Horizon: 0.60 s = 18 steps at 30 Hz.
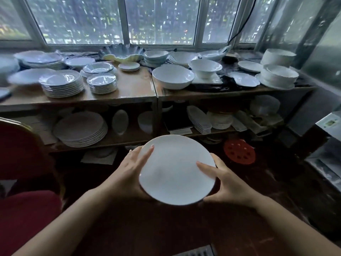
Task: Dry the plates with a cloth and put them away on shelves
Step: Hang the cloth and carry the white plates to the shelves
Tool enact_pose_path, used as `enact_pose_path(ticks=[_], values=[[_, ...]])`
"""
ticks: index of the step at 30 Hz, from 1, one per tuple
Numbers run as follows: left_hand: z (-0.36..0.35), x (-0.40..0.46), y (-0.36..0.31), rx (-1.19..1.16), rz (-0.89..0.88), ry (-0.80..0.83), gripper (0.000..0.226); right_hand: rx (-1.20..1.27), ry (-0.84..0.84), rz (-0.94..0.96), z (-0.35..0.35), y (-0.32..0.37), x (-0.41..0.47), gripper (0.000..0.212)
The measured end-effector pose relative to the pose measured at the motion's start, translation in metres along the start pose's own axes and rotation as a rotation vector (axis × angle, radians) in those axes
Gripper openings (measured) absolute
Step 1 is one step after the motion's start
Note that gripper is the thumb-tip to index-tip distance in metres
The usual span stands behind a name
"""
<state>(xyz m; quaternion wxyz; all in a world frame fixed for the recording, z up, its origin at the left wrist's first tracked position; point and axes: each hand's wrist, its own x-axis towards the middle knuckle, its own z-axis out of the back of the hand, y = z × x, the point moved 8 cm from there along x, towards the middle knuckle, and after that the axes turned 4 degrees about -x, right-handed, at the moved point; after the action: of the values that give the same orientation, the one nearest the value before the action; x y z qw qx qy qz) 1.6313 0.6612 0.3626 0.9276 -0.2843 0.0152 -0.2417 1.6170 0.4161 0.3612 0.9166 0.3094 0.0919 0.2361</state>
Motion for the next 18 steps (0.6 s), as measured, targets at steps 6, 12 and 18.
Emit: enact_pose_path(ticks=[6, 12, 18], values=[[0.037, 0.07, 0.075, 0.038, 0.085, -0.074, 0.13, 0.057, 0.018, 0.133, 0.02, -0.021, 0.135, 0.108], [0.076, 0.147, 0.142, 0.047, 0.244, -0.149, 0.128, 0.141, 0.087, 0.264, 0.04, -0.044, 0.274, 0.097], [0.111, 0.206, 0.202, 0.079, 0.363, -0.196, 0.13, 0.151, 0.178, 0.364, 0.06, -0.048, 0.394, 0.087]])
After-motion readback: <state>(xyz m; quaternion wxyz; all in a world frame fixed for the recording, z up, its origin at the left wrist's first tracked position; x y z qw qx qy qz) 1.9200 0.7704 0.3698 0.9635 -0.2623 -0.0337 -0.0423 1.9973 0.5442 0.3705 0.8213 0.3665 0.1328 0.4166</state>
